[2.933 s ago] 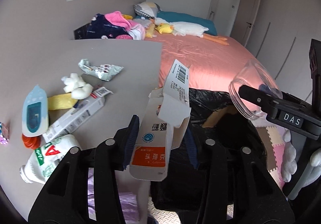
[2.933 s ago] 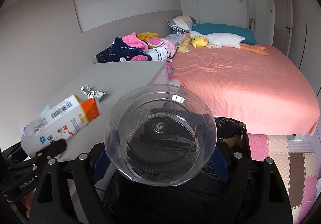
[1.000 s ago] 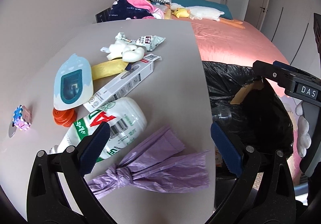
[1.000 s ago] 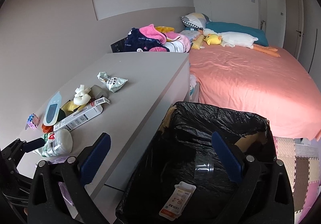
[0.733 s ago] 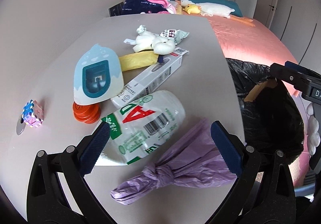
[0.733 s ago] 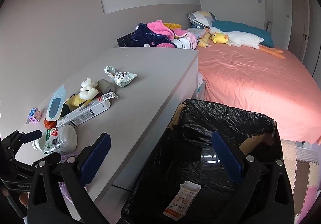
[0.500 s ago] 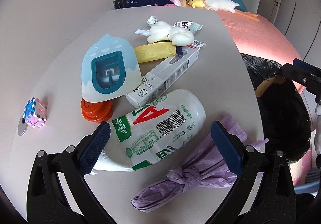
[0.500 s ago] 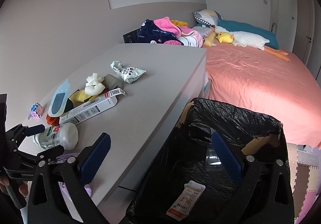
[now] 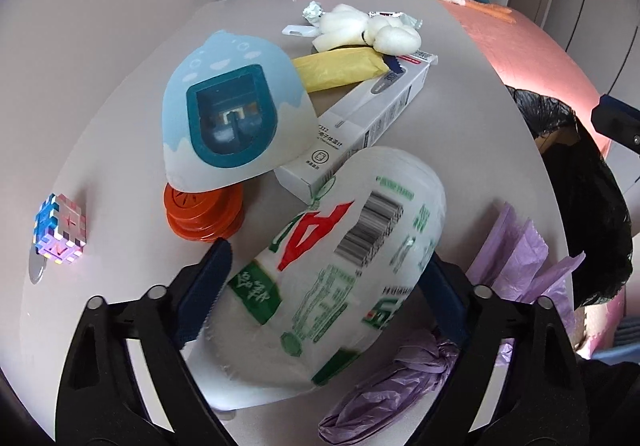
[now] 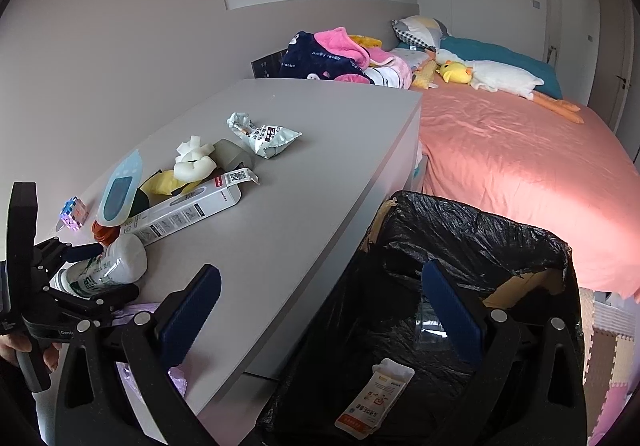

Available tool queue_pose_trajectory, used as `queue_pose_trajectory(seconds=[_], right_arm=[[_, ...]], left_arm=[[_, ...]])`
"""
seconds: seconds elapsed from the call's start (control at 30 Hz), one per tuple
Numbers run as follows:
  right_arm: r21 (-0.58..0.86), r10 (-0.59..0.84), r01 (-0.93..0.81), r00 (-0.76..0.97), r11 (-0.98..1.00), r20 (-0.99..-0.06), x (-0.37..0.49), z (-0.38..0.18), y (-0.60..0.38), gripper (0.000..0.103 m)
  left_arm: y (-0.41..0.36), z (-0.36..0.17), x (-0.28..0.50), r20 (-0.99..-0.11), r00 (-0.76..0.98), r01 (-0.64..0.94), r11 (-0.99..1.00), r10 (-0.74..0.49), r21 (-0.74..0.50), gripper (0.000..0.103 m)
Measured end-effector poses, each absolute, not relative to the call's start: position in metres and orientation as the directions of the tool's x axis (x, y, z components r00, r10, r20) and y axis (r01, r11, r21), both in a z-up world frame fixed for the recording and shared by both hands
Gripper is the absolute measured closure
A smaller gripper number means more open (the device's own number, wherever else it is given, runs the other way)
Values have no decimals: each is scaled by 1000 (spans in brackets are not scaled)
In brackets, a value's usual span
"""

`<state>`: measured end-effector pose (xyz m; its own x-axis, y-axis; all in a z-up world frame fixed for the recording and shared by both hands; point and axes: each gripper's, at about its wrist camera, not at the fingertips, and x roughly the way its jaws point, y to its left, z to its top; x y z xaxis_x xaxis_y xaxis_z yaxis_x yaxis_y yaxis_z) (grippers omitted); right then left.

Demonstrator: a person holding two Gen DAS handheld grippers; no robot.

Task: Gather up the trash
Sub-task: 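Grasp the white AD bottle with the left tool while the right tool grasps the purple bag, then carry the bottle and purple bag over the bin and release both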

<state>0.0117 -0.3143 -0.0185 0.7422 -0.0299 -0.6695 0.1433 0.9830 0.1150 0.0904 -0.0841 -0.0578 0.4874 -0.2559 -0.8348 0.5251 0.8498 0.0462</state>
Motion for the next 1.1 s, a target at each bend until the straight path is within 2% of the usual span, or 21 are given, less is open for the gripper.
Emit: queue_pose_trajectory(seconds=[0.17, 0.27, 0.33, 0.53, 1.1], right_arm=[[129, -3, 118, 750, 985, -661, 12, -21, -309, 3], [123, 23, 75, 762, 990, -647, 10, -21, -302, 3], [120, 46, 40, 767, 992, -640, 9, -21, -295, 3], [116, 121, -60, 755, 991, -645, 7, -23, -271, 3], [48, 265, -329, 658, 943, -705, 9, -41, -178, 3]], left_arm=[[-77, -59, 83, -814, 524, 505, 861, -252, 58, 26], [-75, -57, 80, -810, 533, 477, 877, -243, 51, 37], [-73, -55, 78, -803, 528, 469, 883, -274, 7, 56], [-64, -47, 70, -758, 568, 424, 903, -320, -64, 68], [-14, -8, 42, -703, 655, 297, 950, -279, -99, 70]])
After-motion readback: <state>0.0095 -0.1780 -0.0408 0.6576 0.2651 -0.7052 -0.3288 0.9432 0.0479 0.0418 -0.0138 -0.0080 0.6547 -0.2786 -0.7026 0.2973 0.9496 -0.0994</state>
